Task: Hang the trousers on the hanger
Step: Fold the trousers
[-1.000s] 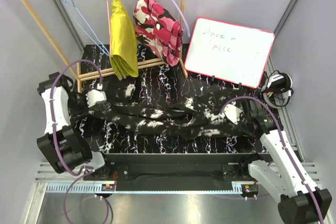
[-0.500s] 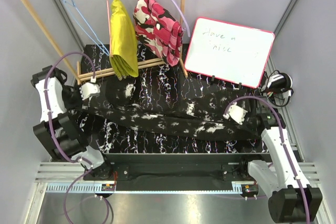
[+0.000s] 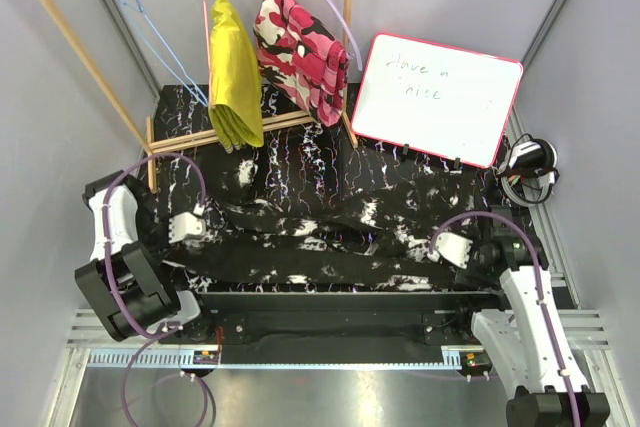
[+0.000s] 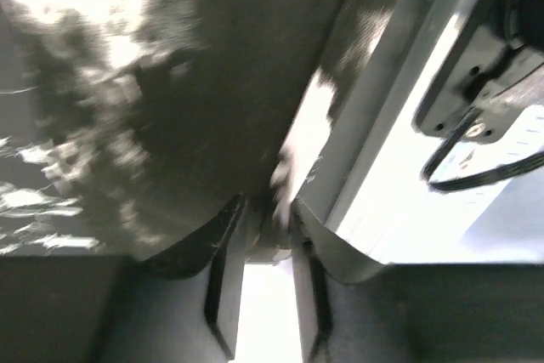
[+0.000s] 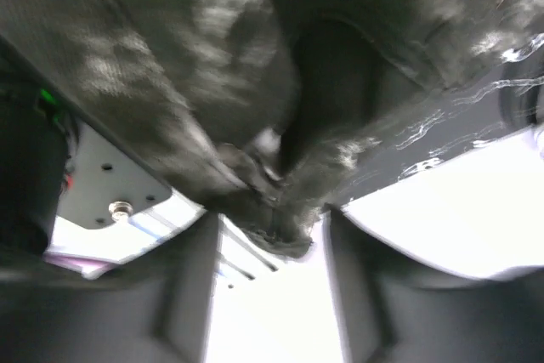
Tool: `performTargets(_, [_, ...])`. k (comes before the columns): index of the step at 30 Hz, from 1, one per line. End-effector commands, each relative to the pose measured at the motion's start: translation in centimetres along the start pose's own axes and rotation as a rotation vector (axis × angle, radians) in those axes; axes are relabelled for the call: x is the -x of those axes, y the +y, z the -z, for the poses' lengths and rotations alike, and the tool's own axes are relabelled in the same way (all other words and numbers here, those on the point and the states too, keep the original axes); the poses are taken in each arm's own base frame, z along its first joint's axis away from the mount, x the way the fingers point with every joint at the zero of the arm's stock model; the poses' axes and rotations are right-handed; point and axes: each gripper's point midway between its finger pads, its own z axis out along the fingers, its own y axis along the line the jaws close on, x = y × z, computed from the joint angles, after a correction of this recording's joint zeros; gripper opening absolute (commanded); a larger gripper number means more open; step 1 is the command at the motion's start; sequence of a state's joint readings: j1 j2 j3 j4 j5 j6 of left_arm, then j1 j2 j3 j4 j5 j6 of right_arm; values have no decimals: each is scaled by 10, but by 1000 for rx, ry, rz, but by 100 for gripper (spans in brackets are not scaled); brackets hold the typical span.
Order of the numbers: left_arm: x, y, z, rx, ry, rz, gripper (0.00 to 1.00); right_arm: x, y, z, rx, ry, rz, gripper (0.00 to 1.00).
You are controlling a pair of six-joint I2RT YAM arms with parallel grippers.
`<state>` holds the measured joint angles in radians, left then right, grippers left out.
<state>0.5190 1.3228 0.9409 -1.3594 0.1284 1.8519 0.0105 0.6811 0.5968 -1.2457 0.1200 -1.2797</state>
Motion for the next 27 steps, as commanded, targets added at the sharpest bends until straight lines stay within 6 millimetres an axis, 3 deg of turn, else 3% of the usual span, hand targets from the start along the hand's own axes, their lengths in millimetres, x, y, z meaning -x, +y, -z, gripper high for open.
performTargets(1, [25,-4,38,10,-98,-8,38,13,-14,41,5,-76,-26,82])
performTargets(3, [32,5,45,50,-138,-5,40,26,-9,52,53,-144,-47,85])
performTargets(7, [59,38,72,191,-283,-2,65,46,-25,76,9,-260,-67,88])
performTargets(8, [73,49,78,232,-358,-7,68,49,-29,74,15,-265,-80,88])
performTargets(12, [97,70,95,263,-456,-1,79,60,-44,75,49,-277,-148,87])
performTargets(16, [112,87,78,262,-438,-74,84,82,-70,68,55,-339,-232,86])
performTargets(19, [131,99,60,257,-429,-109,84,89,-79,46,127,-299,-285,79])
performTargets(23, [162,103,39,229,-437,-193,86,99,-95,13,175,-256,-382,75])
performTargets(27, [183,104,16,208,-413,-272,89,119,-124,1,145,-313,-459,75])
